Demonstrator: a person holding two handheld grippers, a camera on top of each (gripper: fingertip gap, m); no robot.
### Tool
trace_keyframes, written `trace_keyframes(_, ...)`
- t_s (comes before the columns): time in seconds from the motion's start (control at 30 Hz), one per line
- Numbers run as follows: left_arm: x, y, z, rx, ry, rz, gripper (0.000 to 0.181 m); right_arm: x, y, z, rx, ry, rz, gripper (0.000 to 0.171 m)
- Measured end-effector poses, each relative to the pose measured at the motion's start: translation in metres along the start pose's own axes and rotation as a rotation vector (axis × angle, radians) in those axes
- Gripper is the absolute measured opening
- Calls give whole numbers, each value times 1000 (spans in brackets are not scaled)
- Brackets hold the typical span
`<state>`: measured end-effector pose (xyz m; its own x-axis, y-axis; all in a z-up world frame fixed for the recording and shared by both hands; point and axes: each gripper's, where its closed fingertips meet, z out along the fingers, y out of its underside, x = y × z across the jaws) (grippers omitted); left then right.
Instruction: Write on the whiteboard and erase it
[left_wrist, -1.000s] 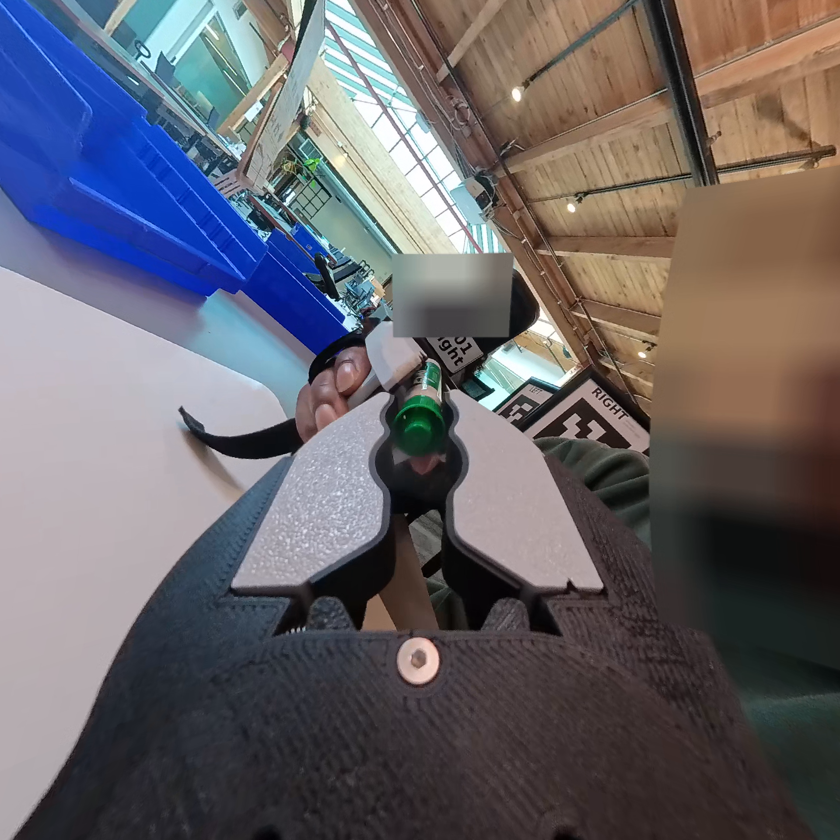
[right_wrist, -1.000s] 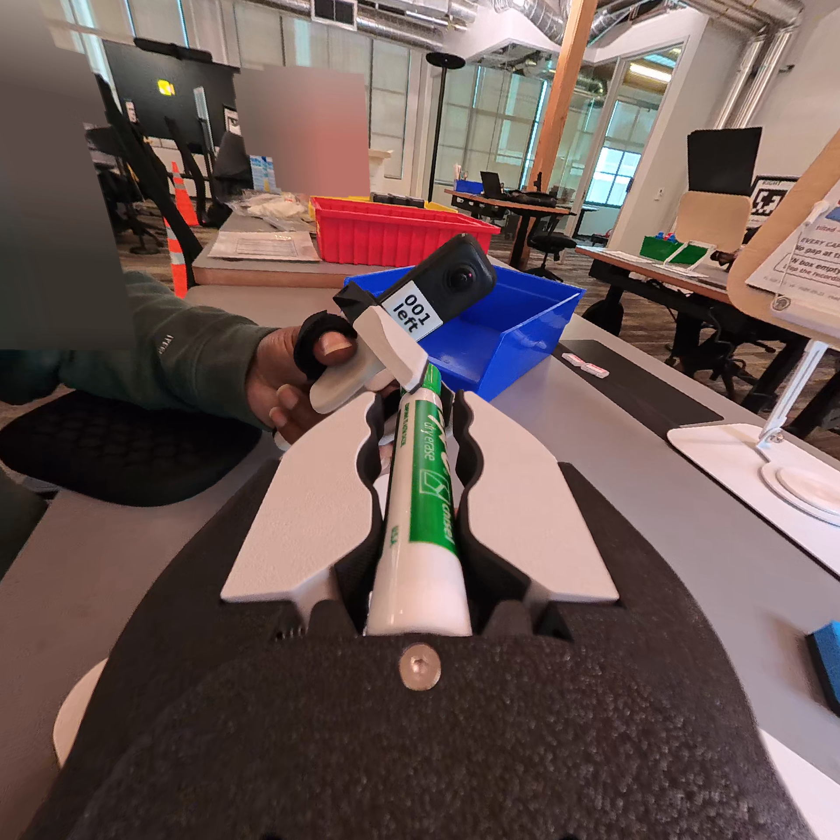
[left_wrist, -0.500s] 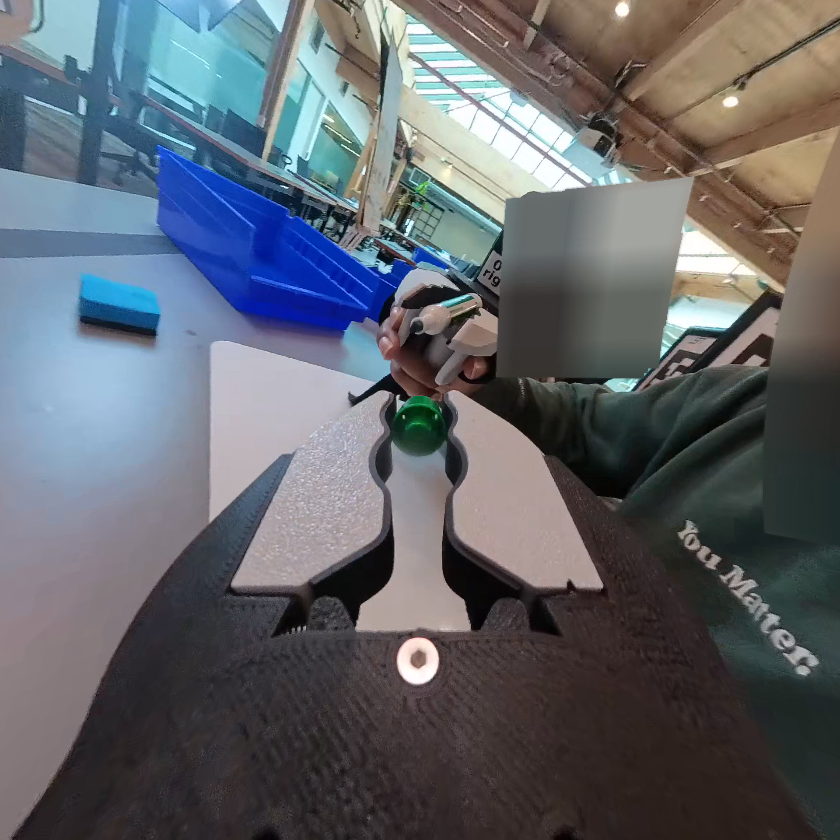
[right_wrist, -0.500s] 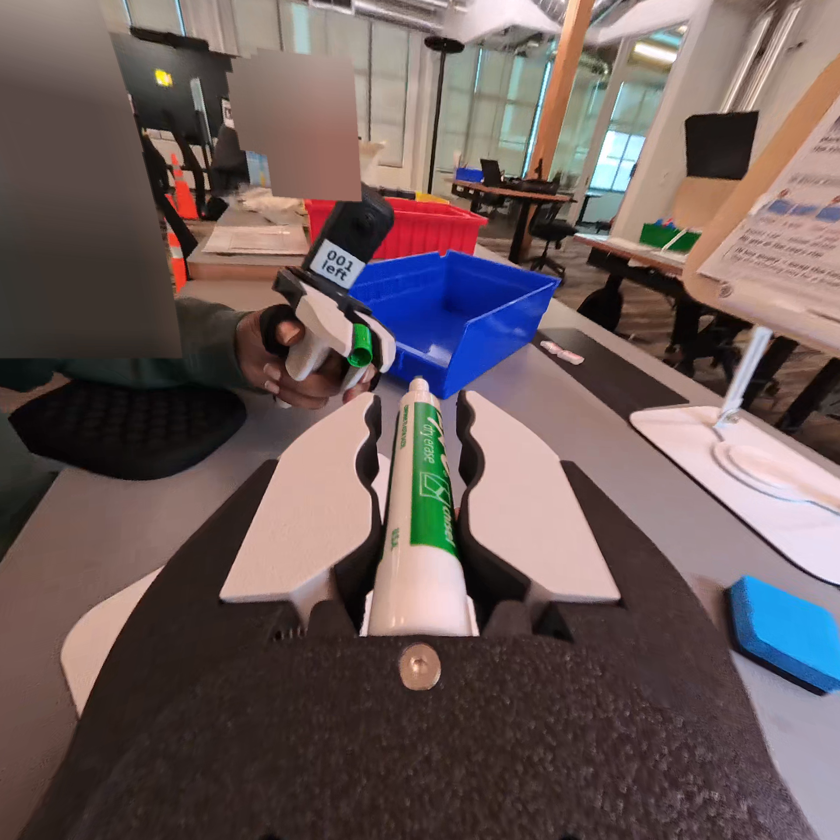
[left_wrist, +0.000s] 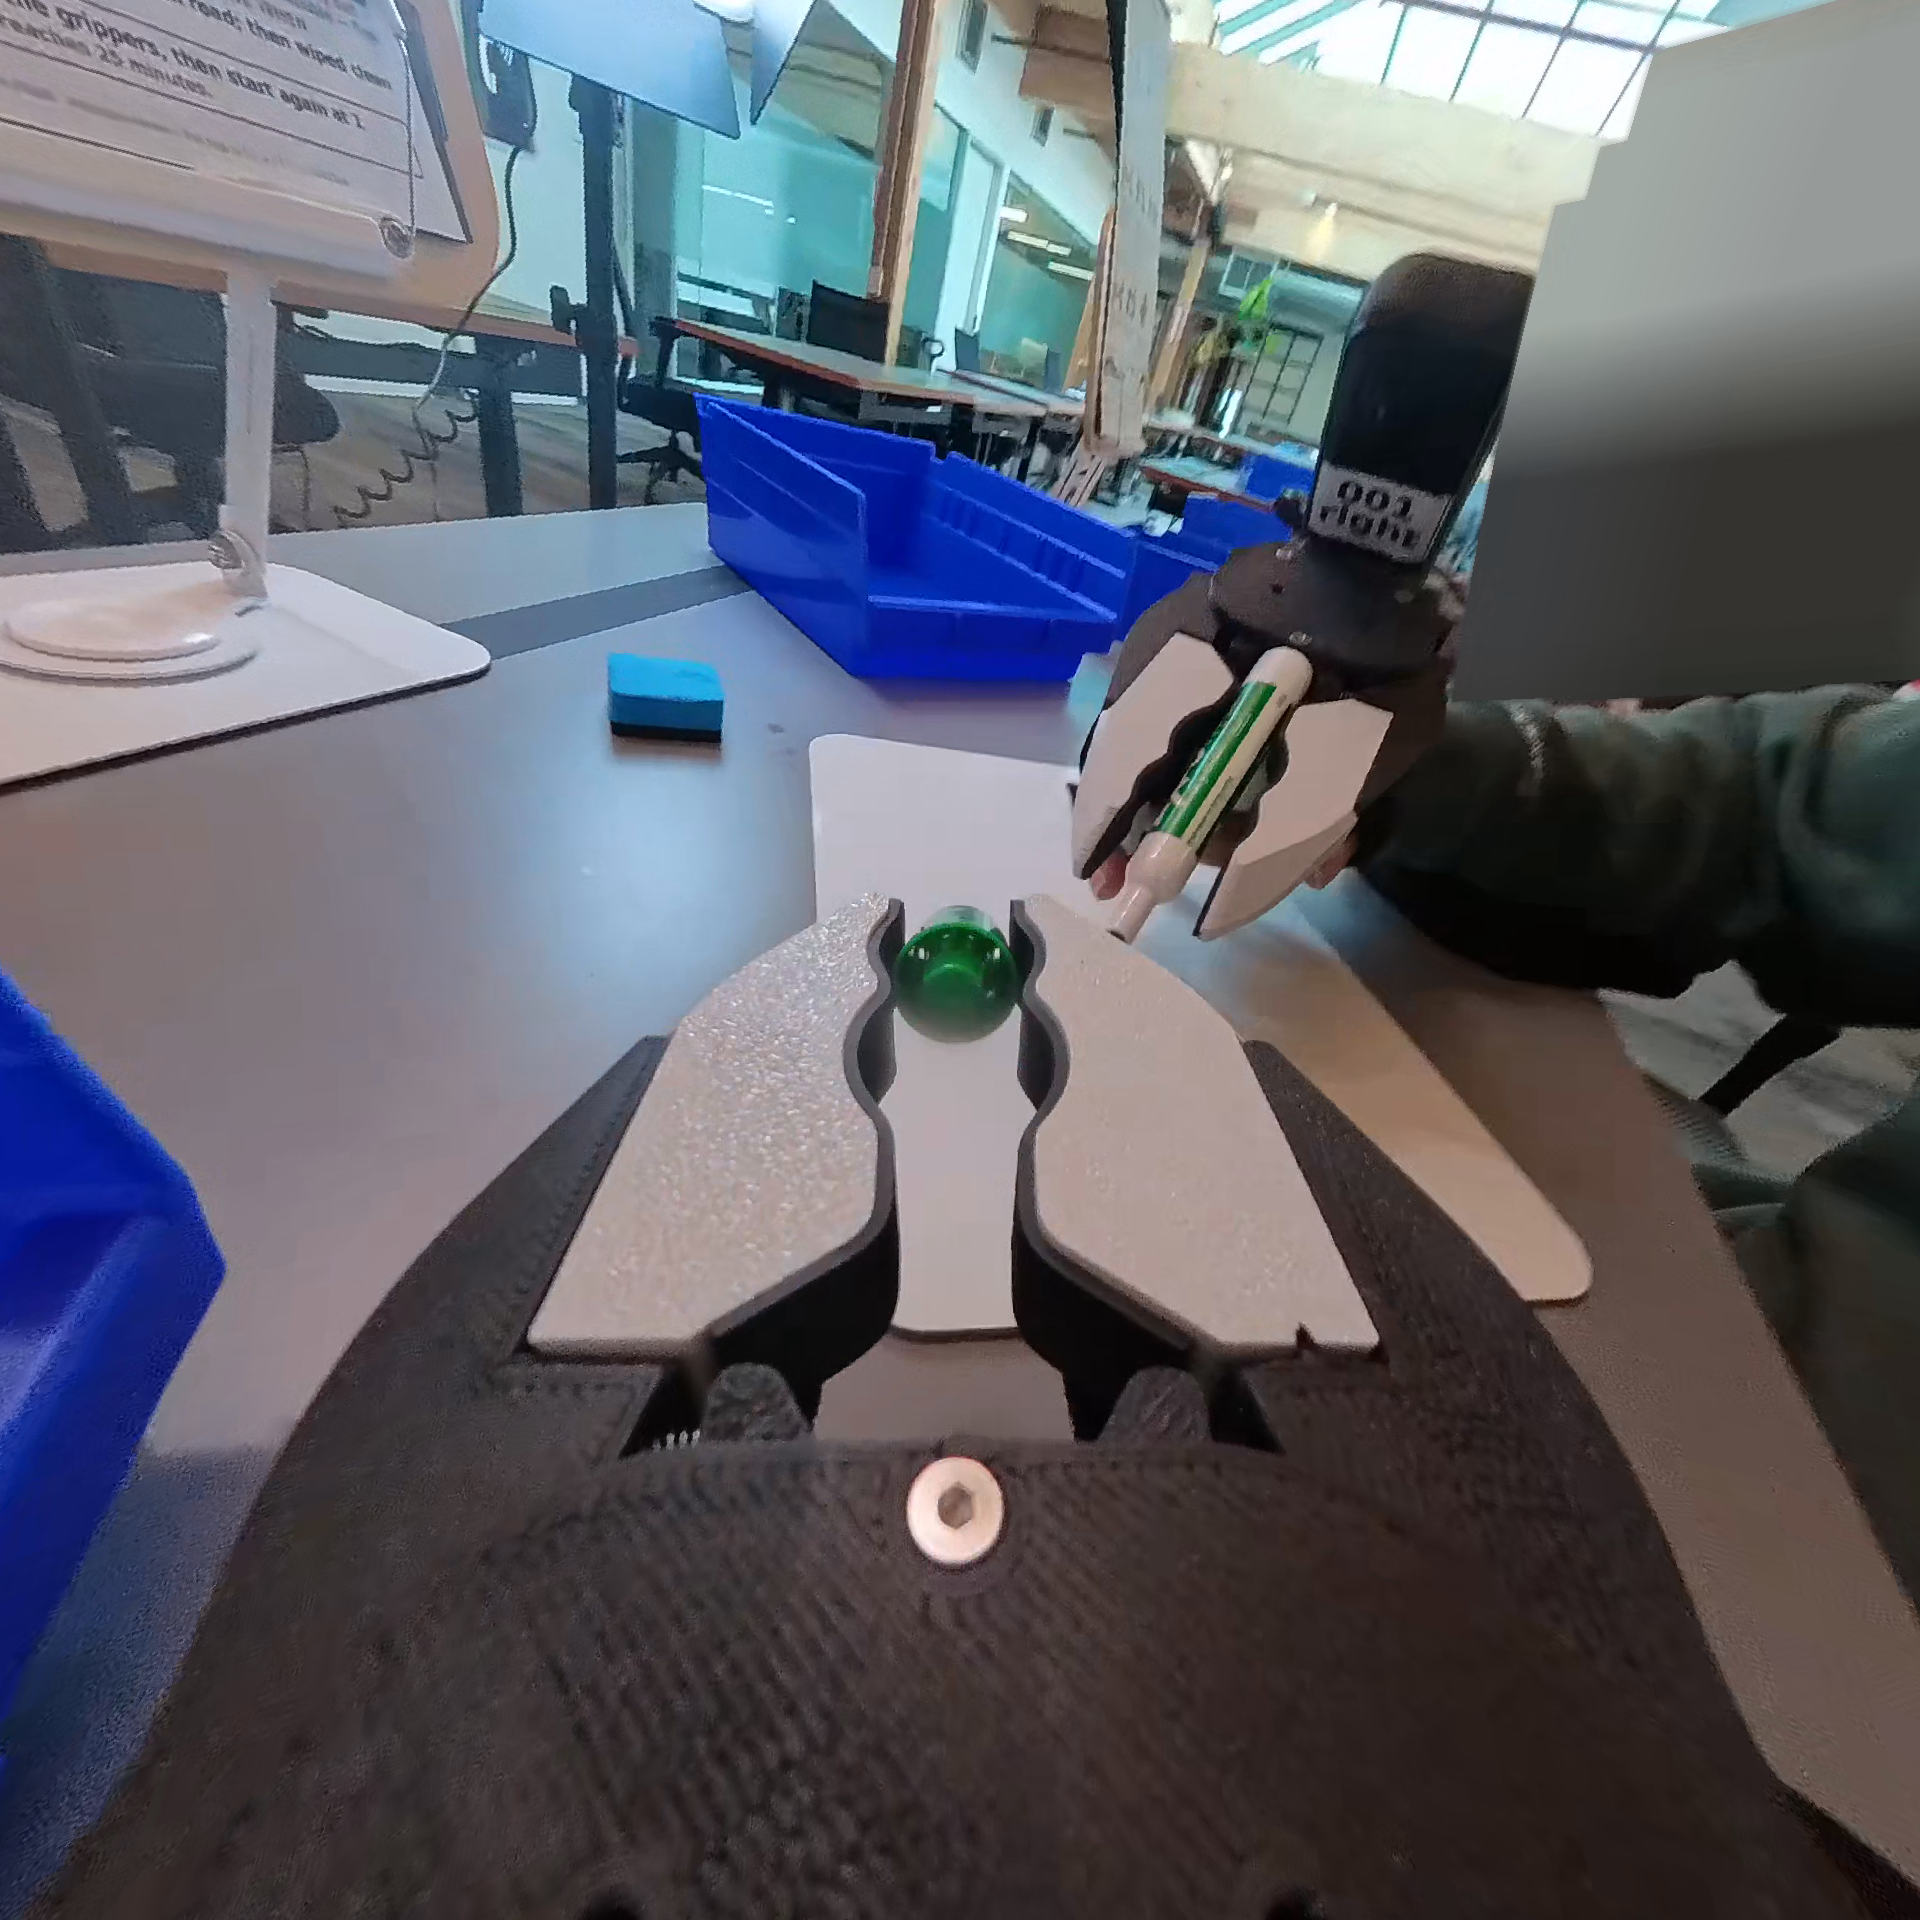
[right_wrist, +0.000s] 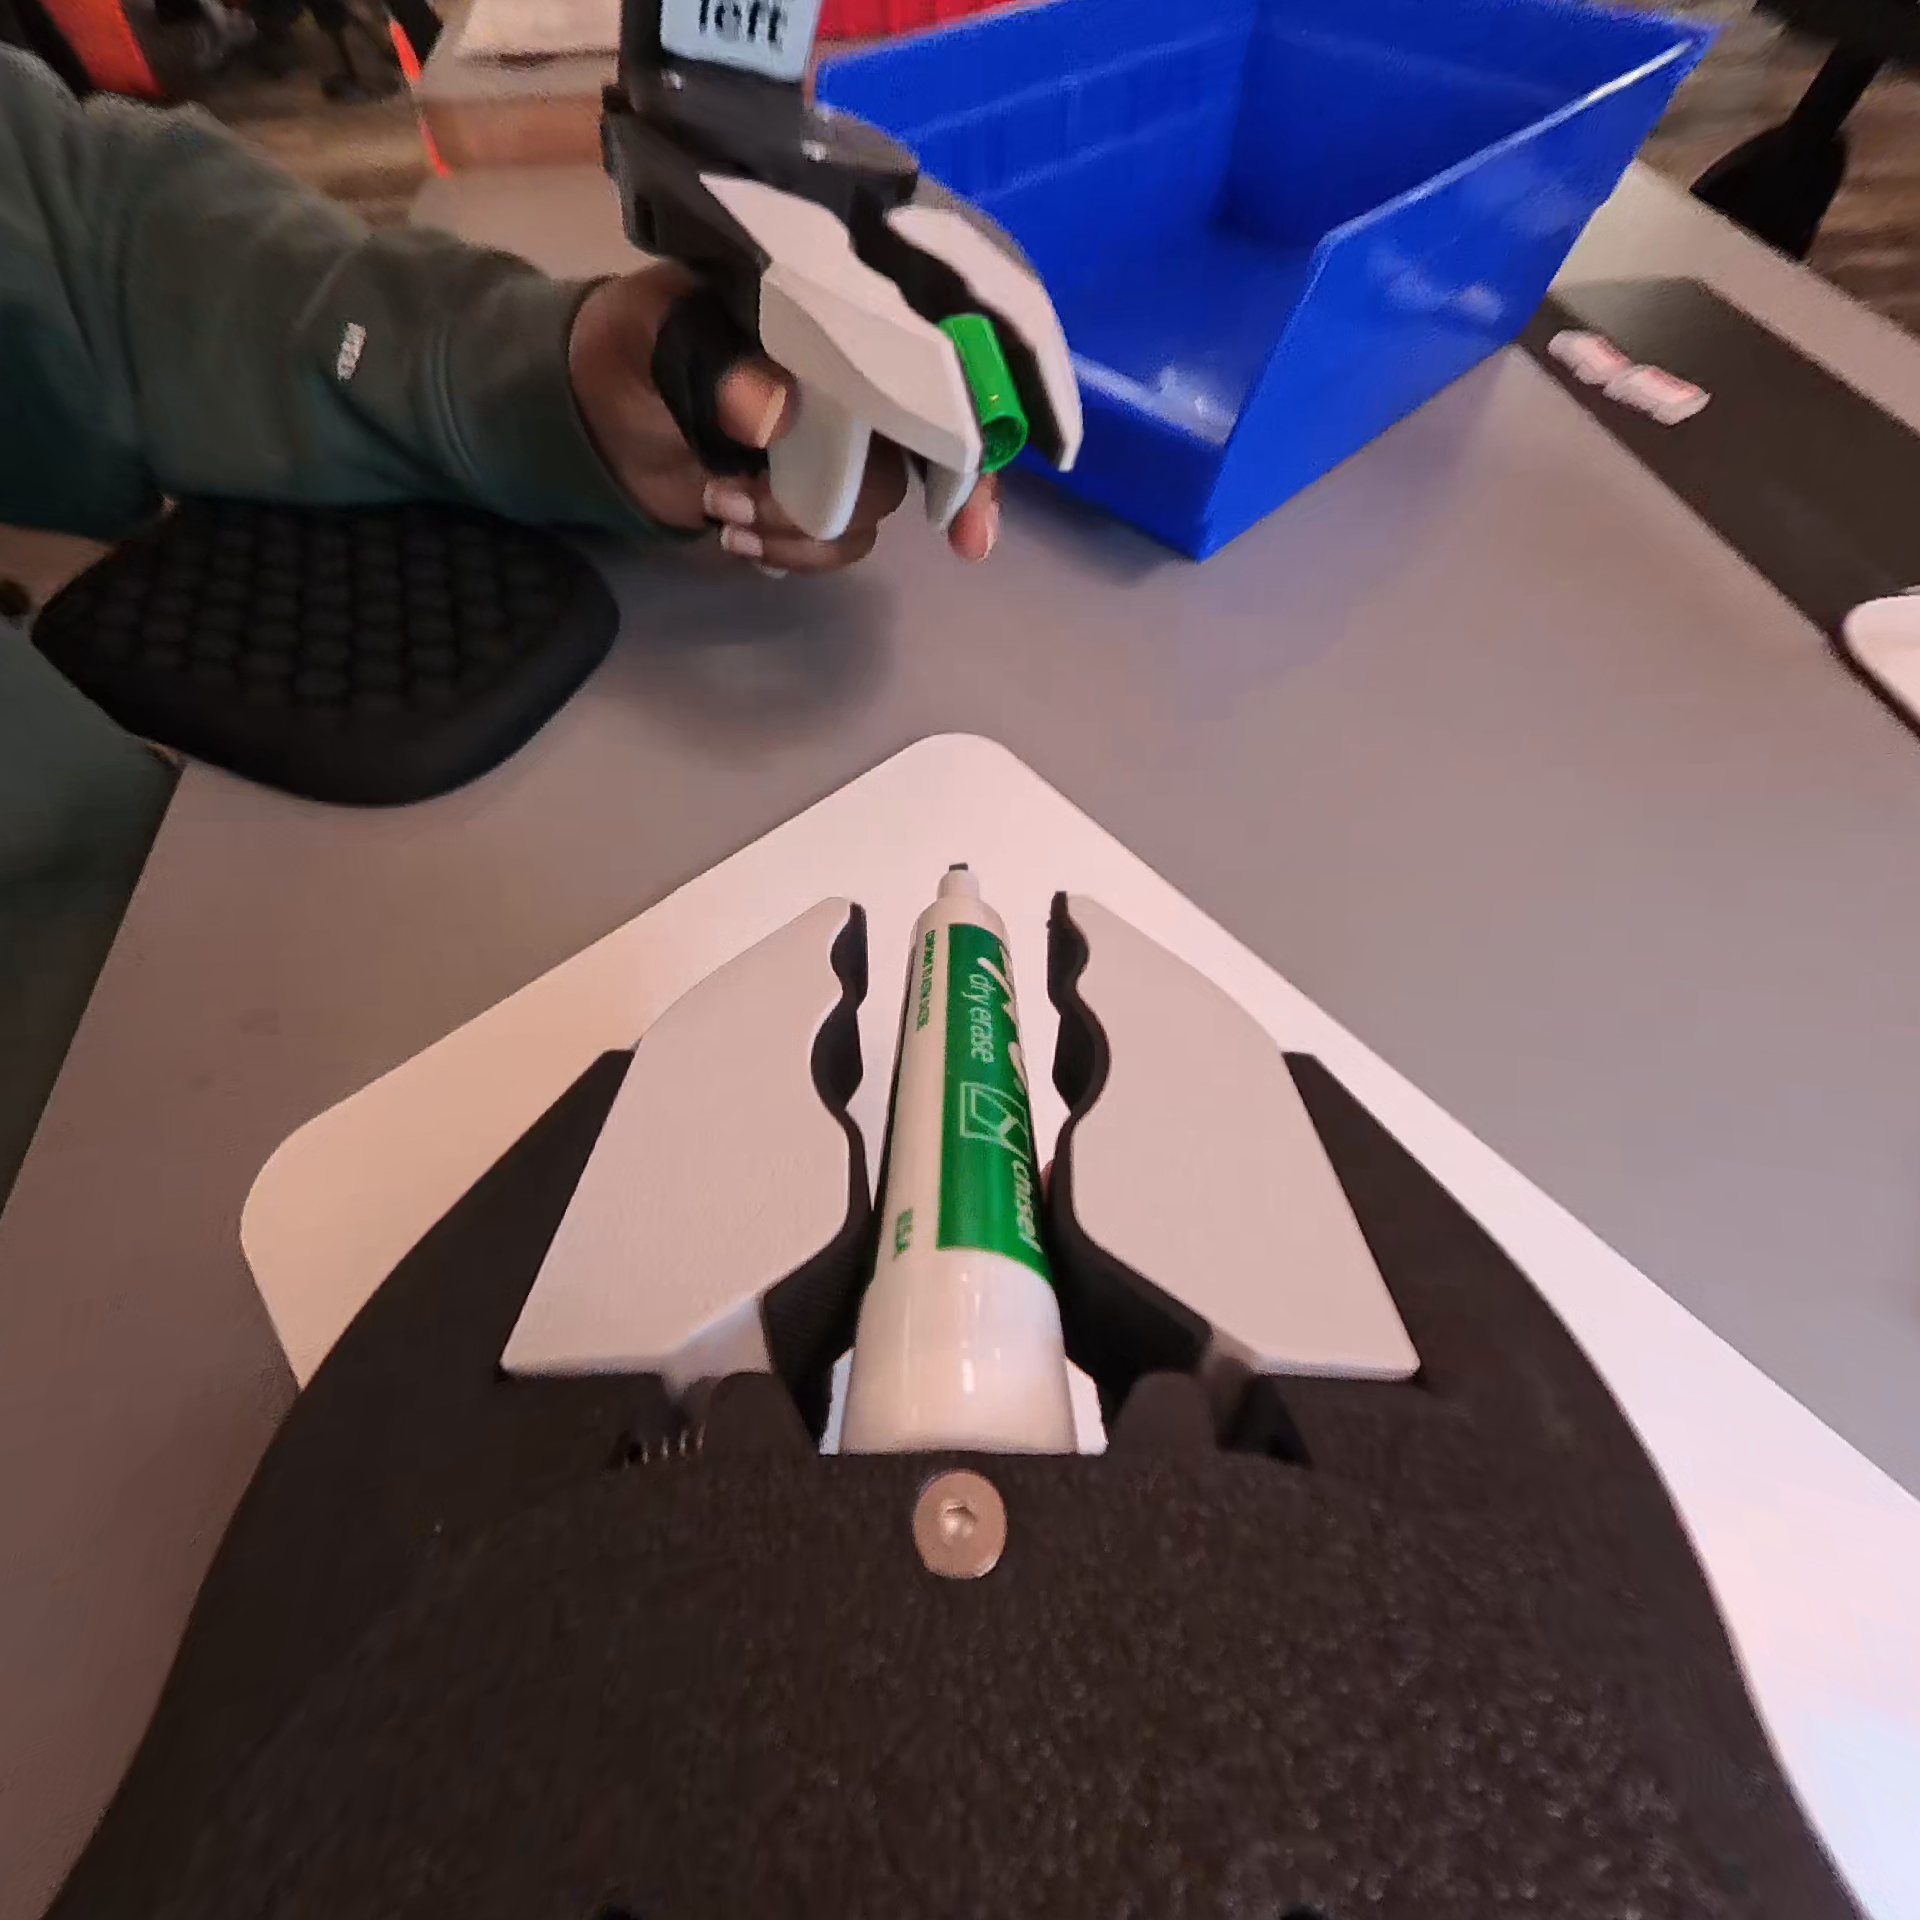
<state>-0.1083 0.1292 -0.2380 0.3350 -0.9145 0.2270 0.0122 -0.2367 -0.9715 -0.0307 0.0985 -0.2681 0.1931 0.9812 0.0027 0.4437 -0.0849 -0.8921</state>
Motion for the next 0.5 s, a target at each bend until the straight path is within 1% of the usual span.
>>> trace_keyframes(0.13, 1, 9, 4, -47, -30, 92, 19, -3, 6, 12, -60, -19, -10, 34)
trace_keyframes(0.37, 3, 15, 4, -71, -41, 146, 19, 4, 11, 30, -147, -22, -2, 34)
trace_keyframes(0.5, 3, 18, 4, -75, -42, 158, 19, 10, 3, 39, -187, -25, 8, 34)
